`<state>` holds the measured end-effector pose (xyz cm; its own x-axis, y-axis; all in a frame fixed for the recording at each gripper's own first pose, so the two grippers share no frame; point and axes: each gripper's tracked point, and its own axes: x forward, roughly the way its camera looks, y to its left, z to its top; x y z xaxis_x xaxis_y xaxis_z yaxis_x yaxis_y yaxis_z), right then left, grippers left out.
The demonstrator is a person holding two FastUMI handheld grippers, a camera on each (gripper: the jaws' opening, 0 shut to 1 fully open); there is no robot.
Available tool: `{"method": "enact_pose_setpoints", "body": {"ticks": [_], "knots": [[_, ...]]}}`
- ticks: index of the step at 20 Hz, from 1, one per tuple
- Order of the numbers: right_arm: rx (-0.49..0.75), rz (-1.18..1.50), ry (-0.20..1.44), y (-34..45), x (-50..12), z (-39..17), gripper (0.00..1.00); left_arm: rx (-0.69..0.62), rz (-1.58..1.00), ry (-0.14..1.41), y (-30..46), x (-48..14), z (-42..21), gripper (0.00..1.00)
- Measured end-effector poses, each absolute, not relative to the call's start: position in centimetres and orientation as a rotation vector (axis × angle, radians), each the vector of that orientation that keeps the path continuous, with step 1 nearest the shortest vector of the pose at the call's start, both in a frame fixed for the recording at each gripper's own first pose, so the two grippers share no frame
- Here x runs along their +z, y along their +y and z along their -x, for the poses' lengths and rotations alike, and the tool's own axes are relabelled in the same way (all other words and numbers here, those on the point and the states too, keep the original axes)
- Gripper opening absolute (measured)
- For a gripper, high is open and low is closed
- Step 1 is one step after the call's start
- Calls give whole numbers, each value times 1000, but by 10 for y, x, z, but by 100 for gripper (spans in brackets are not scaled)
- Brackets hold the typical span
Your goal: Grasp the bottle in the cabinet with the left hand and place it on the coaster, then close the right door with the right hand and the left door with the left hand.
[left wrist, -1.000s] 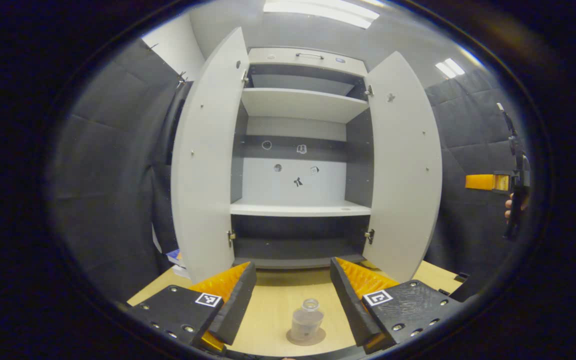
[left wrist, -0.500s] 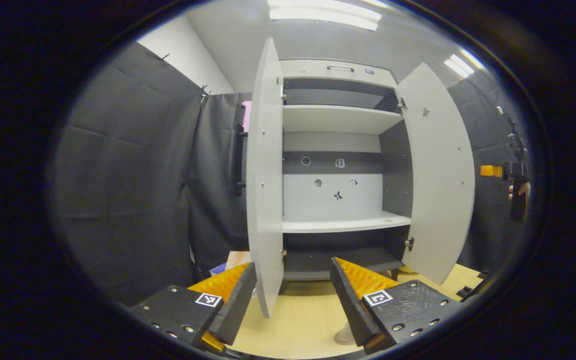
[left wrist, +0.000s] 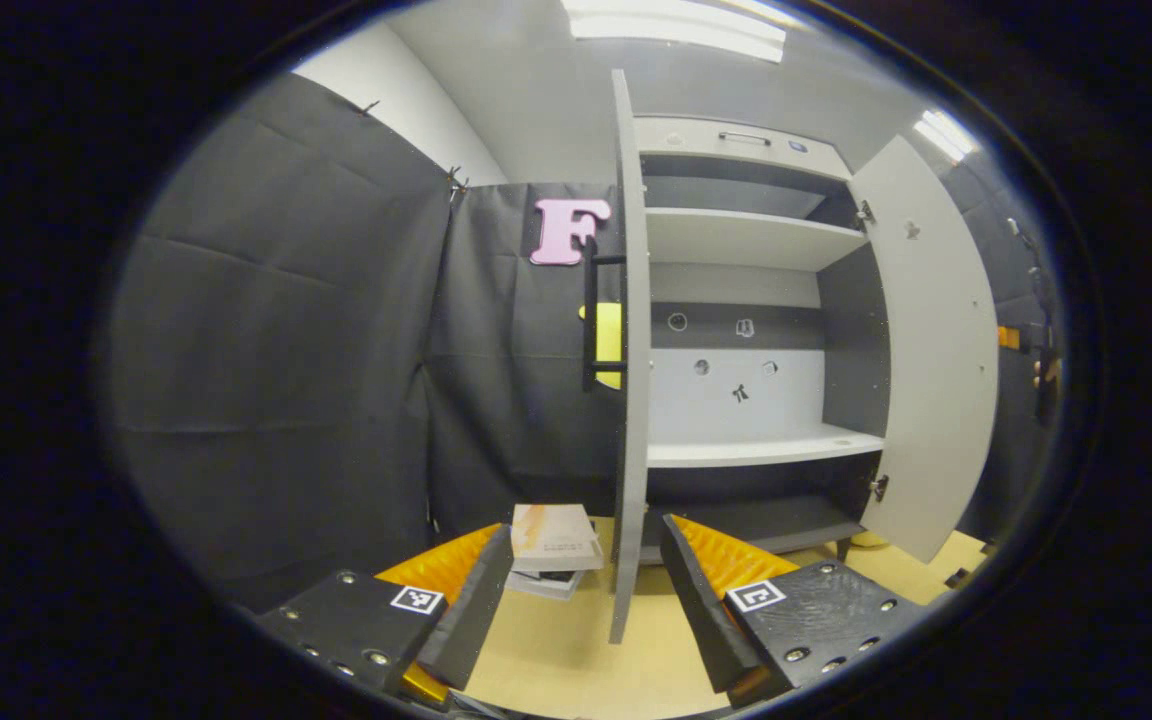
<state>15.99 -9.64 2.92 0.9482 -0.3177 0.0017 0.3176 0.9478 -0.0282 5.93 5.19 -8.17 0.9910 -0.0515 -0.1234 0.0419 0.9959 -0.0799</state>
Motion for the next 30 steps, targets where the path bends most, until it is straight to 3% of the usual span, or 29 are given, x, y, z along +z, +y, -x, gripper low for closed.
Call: {"method": "enact_pose_setpoints", "body": {"ticks": [9, 10, 11, 18, 30], "knots": [[-265, 56, -15, -58, 31, -154, 97, -30, 80, 115, 91, -87, -86, 87], [-257, 64, -19, -53, 31, -155, 97, -33, 82, 113, 91, -87, -88, 80], [-247, 71, -20, -47, 32, -154, 97, -35, 83, 111, 92, -88, -90, 87], [-161, 64, -20, -3, 31, -157, 97, -57, 85, 115, 90, -93, -90, 87], [17, 52, -17, 91, 23, -194, 97, 49, 103, 113, 142, -96, -68, 87]]}}
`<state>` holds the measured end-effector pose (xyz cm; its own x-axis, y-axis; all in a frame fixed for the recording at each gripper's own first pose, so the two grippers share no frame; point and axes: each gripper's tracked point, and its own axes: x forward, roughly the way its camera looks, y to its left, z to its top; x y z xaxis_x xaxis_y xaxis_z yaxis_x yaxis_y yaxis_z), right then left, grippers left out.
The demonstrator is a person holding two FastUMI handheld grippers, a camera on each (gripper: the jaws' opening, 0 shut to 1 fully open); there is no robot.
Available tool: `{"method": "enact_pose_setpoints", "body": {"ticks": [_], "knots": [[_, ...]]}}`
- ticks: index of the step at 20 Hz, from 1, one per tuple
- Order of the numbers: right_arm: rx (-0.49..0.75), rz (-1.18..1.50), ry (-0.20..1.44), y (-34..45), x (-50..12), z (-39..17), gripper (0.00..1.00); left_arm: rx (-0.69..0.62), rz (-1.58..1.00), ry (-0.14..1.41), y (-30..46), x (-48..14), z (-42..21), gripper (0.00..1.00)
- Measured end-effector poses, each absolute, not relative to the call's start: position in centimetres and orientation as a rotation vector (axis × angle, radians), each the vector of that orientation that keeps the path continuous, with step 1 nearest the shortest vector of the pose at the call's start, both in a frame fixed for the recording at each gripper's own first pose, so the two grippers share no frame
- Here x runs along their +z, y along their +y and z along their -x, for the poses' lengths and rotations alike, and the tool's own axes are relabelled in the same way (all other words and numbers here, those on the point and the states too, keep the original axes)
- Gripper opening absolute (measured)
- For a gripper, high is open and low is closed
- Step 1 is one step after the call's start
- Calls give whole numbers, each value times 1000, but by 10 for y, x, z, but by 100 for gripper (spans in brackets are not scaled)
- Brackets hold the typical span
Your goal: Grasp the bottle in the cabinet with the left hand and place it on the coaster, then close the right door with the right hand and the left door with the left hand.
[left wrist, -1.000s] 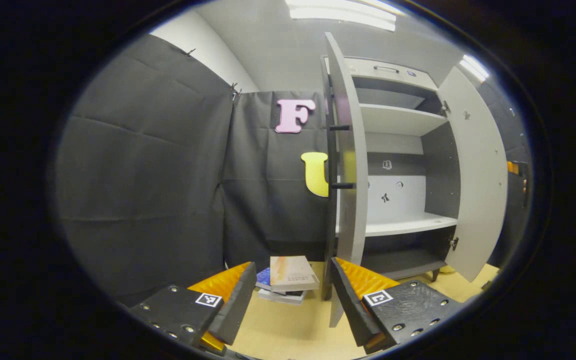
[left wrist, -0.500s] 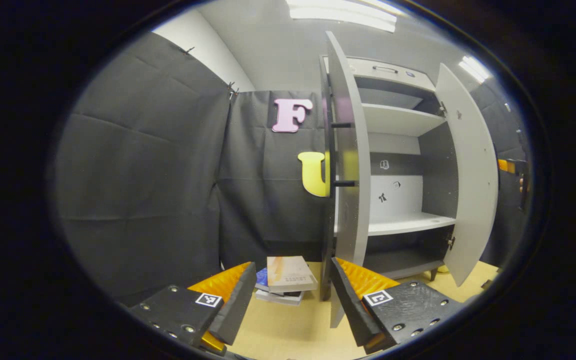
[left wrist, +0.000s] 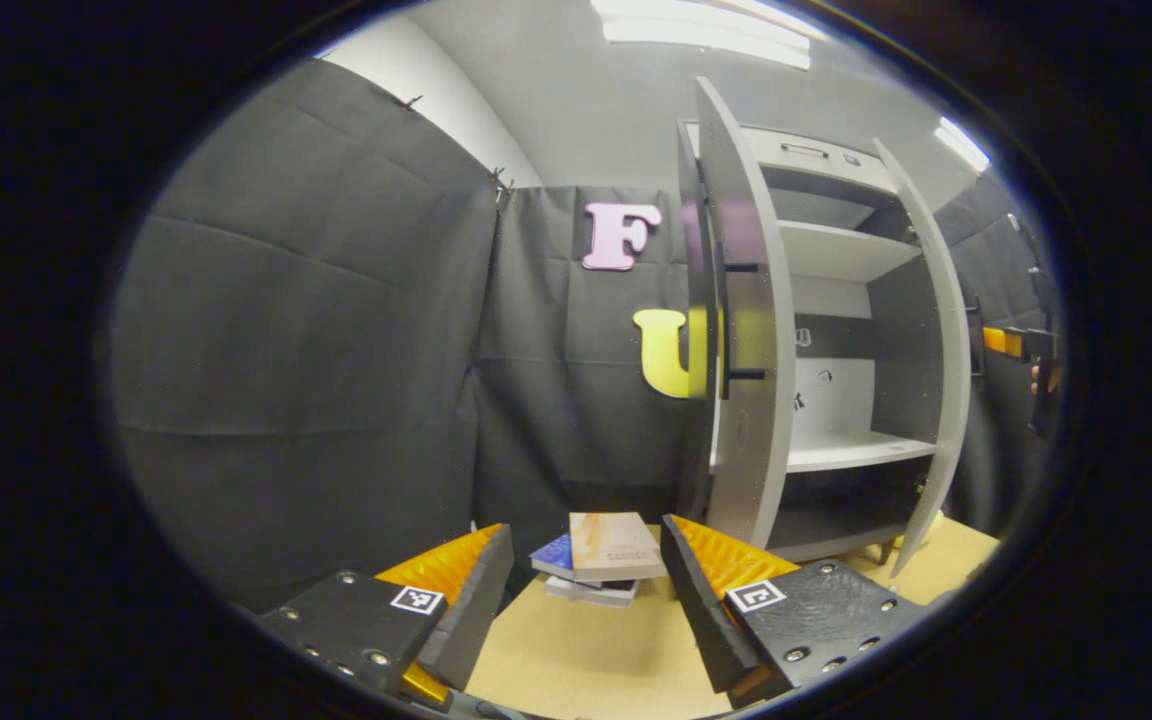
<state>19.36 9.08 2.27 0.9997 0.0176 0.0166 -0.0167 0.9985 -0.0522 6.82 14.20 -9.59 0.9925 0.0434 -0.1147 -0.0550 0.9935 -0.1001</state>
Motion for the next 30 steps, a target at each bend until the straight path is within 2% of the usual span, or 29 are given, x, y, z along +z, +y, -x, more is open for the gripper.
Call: {"method": "enact_pose_setpoints", "body": {"ticks": [5, 6, 7, 8, 10, 11, 12, 13, 14, 15, 16, 17, 22, 23, 28, 29, 30], "knots": [[48, 96, -15, 107, 18, -200, 97, 83, 122, 115, 164, -91, -58, 87], [48, 100, -15, 107, 19, -199, 97, 85, 130, 117, 166, -88, -59, 94], [49, 99, -10, 108, 17, -198, 96, 87, 140, 125, 167, -86, -63, 94], [48, 95, -6, 107, 17, -198, 96, 88, 152, 129, 167, -83, -66, 87], [36, 93, -3, 102, 17, -198, 97, 79, 197, 124, 167, -71, -76, 87], [25, 95, -2, 94, 15, -193, 97, 69, 221, 118, 166, -63, -82, 94], [9, 104, 0, 84, 14, -187, 97, 63, 237, 112, 167, -57, -88, 94], [-11, 120, 2, 73, 14, -180, 97, 62, 241, 109, 169, -53, -94, 87], [-33, 136, 3, 61, 13, -174, 97, 65, 237, 105, 172, -48, -100, 87], [-49, 151, 6, 52, 11, -167, 97, 67, 232, 102, 174, -44, -109, 94], [-57, 160, 11, 45, 8, -161, 93, 66, 228, 103, 175, -39, -117, 93], [-62, 167, 17, 38, 5, -154, 98, 61, 226, 106, 175, -35, -125, 94], [-101, 150, 59, 7, -15, -124, 97, 40, 248, 87, 171, -8, -167, 94], [-110, 141, 73, 1, -22, -120, 93, 39, 258, 83, 171, -2, -175, 94], [-150, 70, 134, -27, -44, -105, 97, -11, 302, 73, 145, 16, -204, 94], [-159, 50, 135, -33, -46, -102, 97, -18, 293, 73, 140, 17, -207, 87], [-168, 32, 134, -39, -48, -100, 97, -23, 281, 75, 134, 19, -209, 90]]}}
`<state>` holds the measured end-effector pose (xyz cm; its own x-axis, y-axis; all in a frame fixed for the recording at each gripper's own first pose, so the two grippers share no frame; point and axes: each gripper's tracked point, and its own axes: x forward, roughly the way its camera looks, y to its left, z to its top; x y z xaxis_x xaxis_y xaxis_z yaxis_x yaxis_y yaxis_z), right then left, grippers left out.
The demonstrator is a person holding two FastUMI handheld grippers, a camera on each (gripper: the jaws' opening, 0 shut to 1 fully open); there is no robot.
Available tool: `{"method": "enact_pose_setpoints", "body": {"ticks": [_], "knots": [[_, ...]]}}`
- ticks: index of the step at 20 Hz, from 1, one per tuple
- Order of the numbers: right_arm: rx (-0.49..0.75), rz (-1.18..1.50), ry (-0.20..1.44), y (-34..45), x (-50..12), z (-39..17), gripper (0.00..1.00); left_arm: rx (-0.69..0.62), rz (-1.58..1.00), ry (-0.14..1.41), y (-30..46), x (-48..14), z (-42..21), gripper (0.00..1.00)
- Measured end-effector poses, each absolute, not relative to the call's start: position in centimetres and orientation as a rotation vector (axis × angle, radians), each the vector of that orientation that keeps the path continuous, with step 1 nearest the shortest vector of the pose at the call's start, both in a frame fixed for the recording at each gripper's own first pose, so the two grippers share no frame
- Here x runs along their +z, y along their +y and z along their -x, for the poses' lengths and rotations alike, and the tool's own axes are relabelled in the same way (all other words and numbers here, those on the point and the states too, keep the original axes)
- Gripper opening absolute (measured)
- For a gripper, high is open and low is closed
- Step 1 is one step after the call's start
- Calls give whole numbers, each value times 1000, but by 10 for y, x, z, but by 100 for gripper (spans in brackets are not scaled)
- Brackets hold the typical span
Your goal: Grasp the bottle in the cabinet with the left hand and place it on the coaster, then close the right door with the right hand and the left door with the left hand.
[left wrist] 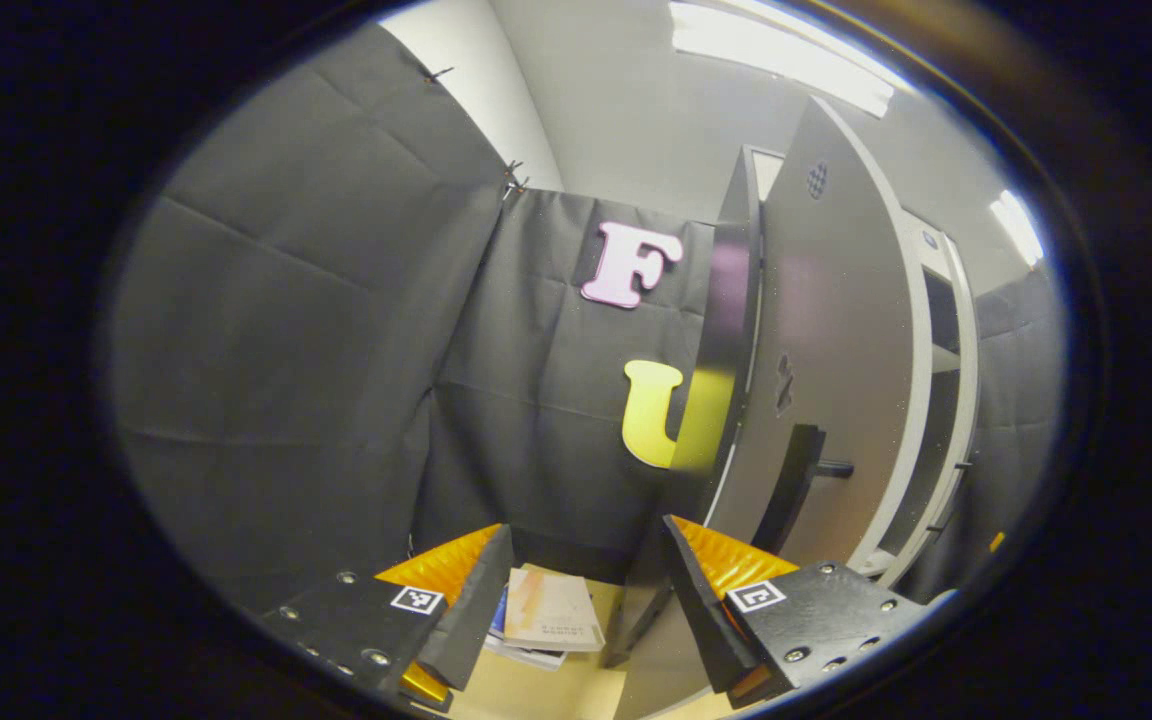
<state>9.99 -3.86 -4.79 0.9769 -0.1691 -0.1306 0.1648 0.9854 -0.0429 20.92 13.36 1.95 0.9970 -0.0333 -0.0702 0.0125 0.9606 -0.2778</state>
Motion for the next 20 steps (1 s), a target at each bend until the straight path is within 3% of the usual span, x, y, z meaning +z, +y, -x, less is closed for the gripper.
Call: {"method": "enact_pose_setpoints", "body": {"ticks": [3, 4, 5, 12, 13, 14, 17, 18, 20], "knots": [[-203, 5, 145, -59, -56, -93, 97, -11, 190, 66, 120, 27, -216, 87], [-212, 0, 150, -65, -59, -90, 98, 5, 146, 53, 119, 32, -216, 80], [-218, -5, 157, -71, -63, -88, 98, 19, 117, 42, 119, 34, -213, 92], [-199, -5, 172, -87, -68, -88, 98, 12, 45, 35, 88, 41, -202, 92], [-196, 2, 170, -89, -67, -88, 98, 12, 52, 35, 82, 42, -200, 86], [-194, 7, 169, -92, -66, -88, 98, 11, 58, 36, 77, 41, -200, 92], [-185, 7, 177, -99, -69, -89, 97, 9, 60, 32, 65, 43, -201, 92], [-182, 7, 180, -101, -70, -89, 93, 5, 57, 31, 58, 43, -201, 93], [-175, 9, 180, -103, -68, -90, 98, -11, 56, 28, 44, 44, -198, 92]]}}
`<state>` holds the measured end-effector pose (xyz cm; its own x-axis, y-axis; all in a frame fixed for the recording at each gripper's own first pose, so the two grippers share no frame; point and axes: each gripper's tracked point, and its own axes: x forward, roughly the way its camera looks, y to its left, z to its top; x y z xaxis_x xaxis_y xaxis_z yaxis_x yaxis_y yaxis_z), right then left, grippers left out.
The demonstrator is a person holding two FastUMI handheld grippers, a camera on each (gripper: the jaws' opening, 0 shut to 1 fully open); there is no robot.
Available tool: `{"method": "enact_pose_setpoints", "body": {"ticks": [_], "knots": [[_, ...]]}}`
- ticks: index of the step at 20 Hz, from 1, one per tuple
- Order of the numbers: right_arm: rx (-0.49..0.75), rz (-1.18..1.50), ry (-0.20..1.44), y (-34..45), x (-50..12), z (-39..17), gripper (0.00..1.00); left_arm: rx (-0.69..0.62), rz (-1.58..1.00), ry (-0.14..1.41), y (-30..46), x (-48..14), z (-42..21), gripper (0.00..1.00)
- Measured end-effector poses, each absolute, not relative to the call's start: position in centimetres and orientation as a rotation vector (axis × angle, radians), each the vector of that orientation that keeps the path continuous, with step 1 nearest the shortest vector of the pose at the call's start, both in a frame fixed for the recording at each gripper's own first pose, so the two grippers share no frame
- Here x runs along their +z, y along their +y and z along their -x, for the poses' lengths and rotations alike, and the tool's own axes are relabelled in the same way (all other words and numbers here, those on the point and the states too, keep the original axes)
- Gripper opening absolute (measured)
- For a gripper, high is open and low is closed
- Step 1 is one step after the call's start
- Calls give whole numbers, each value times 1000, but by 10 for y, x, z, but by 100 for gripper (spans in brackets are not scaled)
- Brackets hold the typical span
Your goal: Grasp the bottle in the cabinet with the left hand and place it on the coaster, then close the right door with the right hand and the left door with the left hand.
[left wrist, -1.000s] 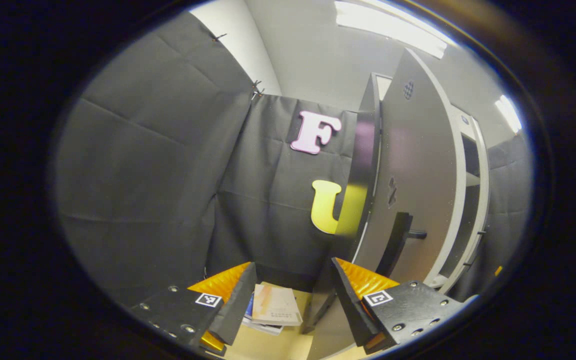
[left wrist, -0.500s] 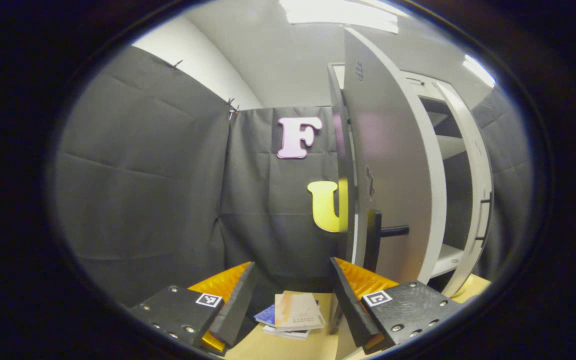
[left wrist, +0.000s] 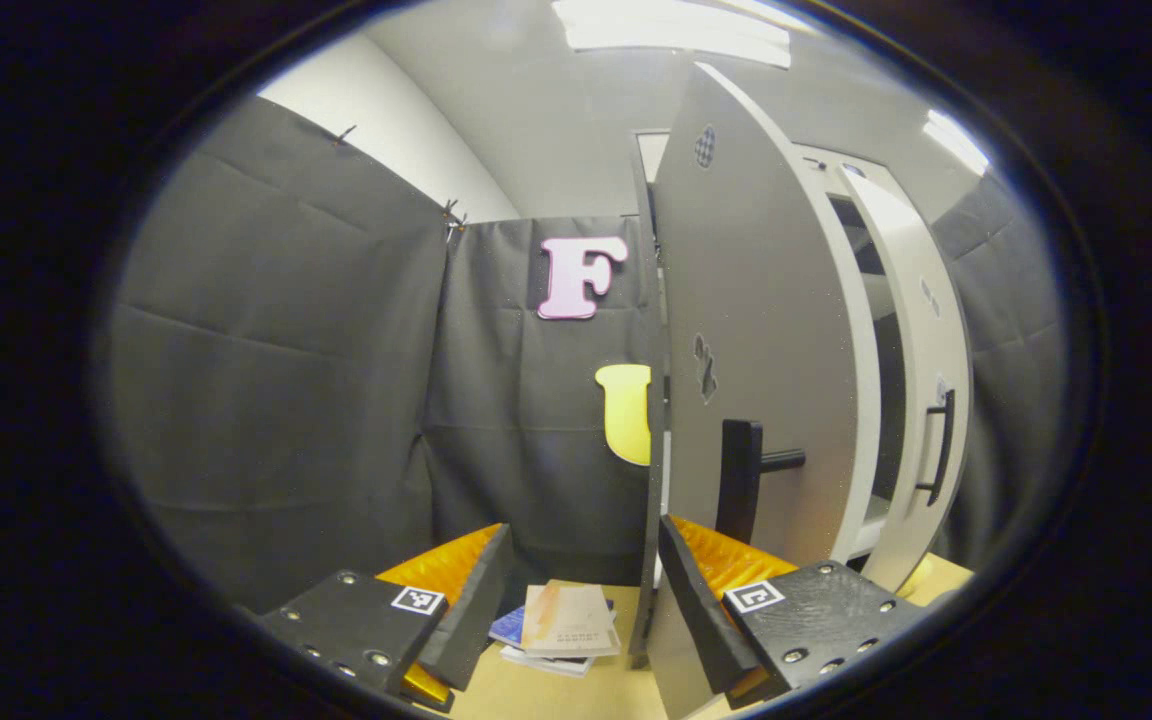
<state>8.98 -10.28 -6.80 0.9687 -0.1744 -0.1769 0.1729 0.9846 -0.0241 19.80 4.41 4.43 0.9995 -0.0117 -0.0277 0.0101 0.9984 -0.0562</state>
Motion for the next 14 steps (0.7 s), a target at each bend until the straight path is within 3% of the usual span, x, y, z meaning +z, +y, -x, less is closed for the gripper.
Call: {"method": "enact_pose_setpoints", "body": {"ticks": [4, 5, 14], "knots": [[-173, 29, 178, -111, -67, -88, 98, -48, 75, 19, 13, 48, -201, 92], [-174, 34, 179, -115, -68, -87, 98, -55, 85, 19, 7, 47, -203, 86], [-200, 48, 175, -134, -60, -79, 97, -93, 153, 58, -52, 36, -234, 86]]}}
